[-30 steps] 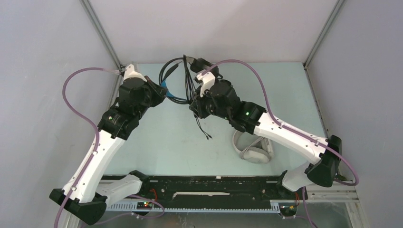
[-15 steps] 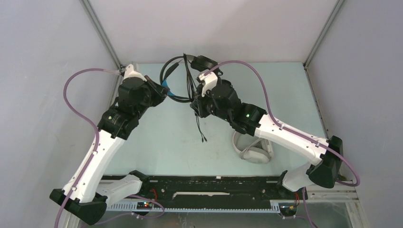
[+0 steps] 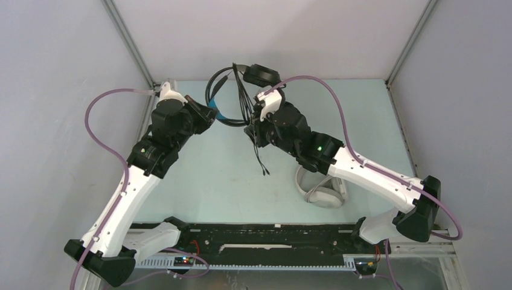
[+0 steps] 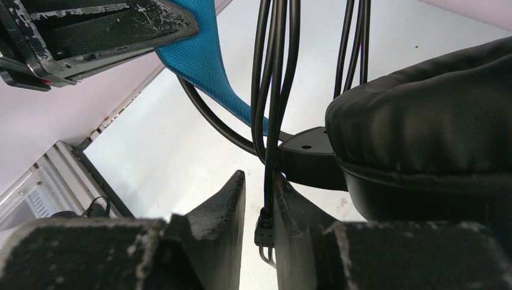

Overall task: Wrap the headphones
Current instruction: Wrap the headphones cable around the headphones.

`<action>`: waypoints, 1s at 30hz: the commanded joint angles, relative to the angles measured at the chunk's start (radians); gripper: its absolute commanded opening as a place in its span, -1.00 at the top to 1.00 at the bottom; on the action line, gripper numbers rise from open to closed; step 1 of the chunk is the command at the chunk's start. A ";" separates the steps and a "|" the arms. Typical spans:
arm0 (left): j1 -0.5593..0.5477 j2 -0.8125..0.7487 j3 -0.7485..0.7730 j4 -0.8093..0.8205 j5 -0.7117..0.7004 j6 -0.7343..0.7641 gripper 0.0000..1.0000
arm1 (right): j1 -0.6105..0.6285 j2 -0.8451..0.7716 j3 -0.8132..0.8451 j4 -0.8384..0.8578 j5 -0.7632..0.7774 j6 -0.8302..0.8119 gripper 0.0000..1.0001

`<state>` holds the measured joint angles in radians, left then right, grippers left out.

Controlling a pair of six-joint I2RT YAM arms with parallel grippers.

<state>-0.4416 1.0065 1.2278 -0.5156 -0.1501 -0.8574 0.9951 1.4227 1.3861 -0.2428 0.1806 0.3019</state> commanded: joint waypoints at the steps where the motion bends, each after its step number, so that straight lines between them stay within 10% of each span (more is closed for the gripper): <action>1: 0.001 -0.044 0.005 0.109 0.050 -0.045 1.00 | 0.003 -0.026 -0.027 0.137 0.078 -0.073 0.52; 30: 0.003 0.003 0.126 -0.085 -0.006 0.103 1.00 | -0.045 -0.277 -0.266 0.359 -0.235 0.002 0.22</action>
<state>-0.4400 1.0157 1.2304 -0.6628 -0.1547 -0.7555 0.9459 1.2522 1.1751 0.0090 0.0444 0.3054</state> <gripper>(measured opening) 0.023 0.360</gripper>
